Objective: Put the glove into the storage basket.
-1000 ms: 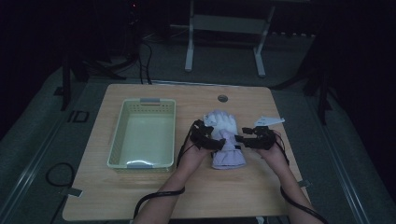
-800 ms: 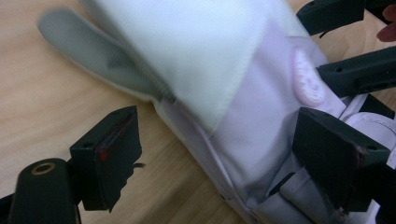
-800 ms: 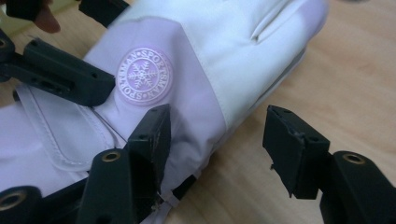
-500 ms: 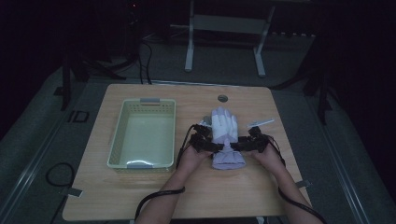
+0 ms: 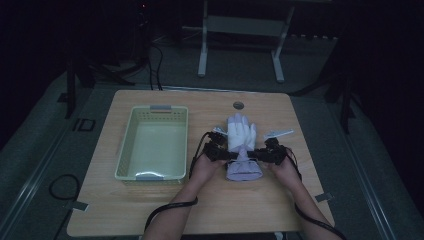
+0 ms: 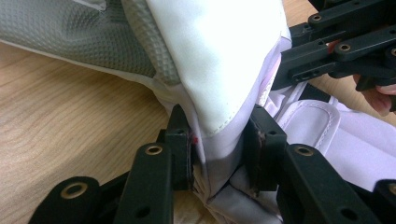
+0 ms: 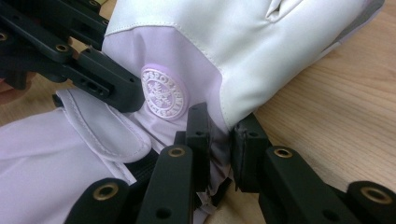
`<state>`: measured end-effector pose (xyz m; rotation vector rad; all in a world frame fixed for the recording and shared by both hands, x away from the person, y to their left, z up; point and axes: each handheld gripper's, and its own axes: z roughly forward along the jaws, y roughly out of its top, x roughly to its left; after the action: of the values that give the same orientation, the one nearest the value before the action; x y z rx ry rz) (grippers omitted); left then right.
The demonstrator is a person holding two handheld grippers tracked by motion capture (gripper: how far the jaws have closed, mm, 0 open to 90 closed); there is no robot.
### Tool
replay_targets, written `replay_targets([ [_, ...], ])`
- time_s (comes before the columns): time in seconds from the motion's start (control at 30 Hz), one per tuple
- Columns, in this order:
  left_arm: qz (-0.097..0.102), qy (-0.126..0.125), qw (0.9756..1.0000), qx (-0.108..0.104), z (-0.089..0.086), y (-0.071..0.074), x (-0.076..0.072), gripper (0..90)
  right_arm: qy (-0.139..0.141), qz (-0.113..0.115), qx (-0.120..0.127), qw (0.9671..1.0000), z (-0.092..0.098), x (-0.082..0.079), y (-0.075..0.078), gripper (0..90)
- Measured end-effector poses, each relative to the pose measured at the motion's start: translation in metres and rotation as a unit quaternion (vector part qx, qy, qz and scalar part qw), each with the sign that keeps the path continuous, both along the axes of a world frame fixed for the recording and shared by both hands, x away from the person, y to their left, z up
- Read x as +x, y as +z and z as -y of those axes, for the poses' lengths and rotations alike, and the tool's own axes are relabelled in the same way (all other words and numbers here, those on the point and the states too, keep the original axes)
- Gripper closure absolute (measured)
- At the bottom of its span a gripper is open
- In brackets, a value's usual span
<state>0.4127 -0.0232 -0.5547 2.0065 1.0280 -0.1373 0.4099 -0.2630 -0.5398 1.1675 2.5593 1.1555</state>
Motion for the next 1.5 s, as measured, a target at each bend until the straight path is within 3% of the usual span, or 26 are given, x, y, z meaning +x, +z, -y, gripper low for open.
replay_targets([
  [0.17, 0.008, -0.001, 1.0, 0.005, 0.002, 0.006, -0.003, 69.2, -0.009, -0.002, -0.001, 1.0, 0.0, -0.003, 0.006, 80.6],
  [0.27, 0.01, -0.003, 0.9999, 0.001, -0.001, 0.012, -0.006, 70.6, -0.006, 0.01, -0.007, 0.9999, -0.002, -0.006, 0.012, 80.9],
  [0.4, 0.034, -0.005, 0.9994, 0.007, -0.002, 0.027, -0.012, 71.1, -0.007, 0.022, 0.001, 0.9997, -0.003, -0.012, 0.025, 81.1],
  [0.57, 0.039, -0.005, 0.9992, 0.006, -0.005, 0.04, -0.015, 71.3, -0.009, 0.035, 0.0, 0.9993, -0.006, -0.016, 0.038, 81.2],
  [0.8, 0.063, -0.005, 0.9978, 0.017, -0.019, 0.075, -0.018, 71.2, -0.006, 0.06, 0.013, 0.9981, -0.016, -0.021, 0.067, 81.1],
  [1.27, 0.076, 0.001, 0.9968, 0.022, -0.06, 0.115, -0.019, 71.3, 0.014, 0.081, 0.03, 0.9962, -0.052, -0.016, 0.105, 81.1],
  [1.5, 0.084, 0.005, 0.996, 0.031, -0.09, 0.131, -0.02, 71.3, 0.027, 0.089, 0.037, 0.995, -0.078, -0.013, 0.118, 81.0],
])
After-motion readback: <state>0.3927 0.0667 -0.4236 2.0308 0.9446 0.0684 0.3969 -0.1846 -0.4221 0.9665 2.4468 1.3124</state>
